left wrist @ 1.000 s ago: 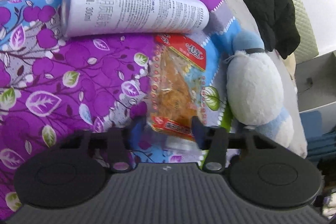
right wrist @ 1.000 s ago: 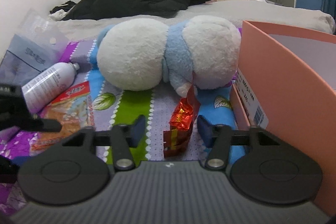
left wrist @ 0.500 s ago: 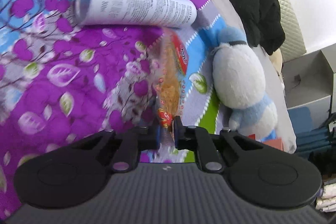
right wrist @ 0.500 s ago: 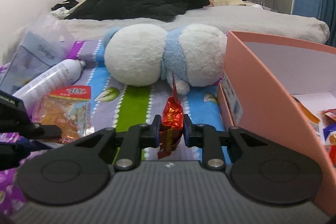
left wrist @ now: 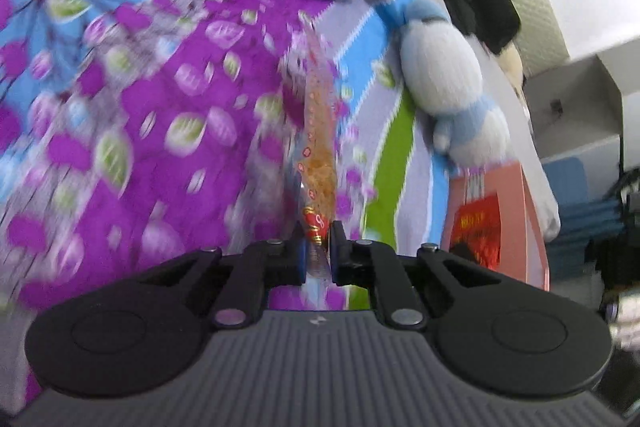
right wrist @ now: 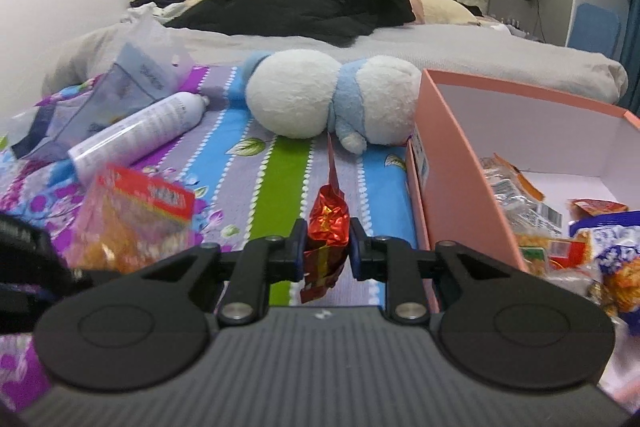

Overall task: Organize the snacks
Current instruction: 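Grasp the red-labelled spicy strip packet with left tool while right tool holds red packet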

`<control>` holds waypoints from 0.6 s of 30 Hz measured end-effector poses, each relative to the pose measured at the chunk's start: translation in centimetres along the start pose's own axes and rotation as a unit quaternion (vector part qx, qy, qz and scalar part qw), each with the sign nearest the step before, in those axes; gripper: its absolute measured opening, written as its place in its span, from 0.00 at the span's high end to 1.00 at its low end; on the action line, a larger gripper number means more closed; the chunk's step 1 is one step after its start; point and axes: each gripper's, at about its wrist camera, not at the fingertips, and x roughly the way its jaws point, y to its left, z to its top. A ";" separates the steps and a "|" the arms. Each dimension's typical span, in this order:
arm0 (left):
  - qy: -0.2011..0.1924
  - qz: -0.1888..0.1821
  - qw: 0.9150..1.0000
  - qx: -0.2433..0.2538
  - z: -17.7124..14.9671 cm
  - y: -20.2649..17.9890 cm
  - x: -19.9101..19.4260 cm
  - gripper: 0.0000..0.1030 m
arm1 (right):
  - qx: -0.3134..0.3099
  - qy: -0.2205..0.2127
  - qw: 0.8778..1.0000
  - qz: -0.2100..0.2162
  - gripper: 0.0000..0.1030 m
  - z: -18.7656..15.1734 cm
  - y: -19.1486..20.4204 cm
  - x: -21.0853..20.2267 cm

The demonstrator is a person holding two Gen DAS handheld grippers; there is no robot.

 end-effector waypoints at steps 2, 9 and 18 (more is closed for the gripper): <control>0.005 0.004 1.000 0.010 -1.5 0.5 -1.4 0.88 | -0.003 0.004 1.000 0.003 0.77 -0.4 0.0 -1.1; 0.019 0.010 0.999 0.024 -4.8 2.7 -5.5 0.88 | -0.041 0.032 0.998 0.024 0.77 -3.3 0.8 -5.6; 0.058 0.013 0.998 0.008 -6.0 5.8 -8.1 0.77 | -0.113 0.059 0.992 0.017 0.77 -6.9 2.7 -9.8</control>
